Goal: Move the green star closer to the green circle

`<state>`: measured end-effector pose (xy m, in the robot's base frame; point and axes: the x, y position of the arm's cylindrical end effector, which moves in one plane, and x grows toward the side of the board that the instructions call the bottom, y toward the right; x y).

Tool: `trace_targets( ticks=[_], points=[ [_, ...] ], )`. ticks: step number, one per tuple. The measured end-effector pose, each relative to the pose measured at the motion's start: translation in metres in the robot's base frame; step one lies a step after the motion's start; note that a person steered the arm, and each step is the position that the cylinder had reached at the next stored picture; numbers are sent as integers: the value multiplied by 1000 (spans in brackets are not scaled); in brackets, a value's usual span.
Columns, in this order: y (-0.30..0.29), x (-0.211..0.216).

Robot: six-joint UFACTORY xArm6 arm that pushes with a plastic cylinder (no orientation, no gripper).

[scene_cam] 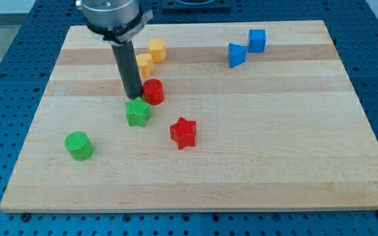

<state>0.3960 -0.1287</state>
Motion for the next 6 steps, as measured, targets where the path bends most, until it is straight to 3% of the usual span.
trace_targets(
  ticks=[2,3,4,6],
  points=[
    [118,20],
    [97,10],
    [44,41],
    [7,74]
  ],
)
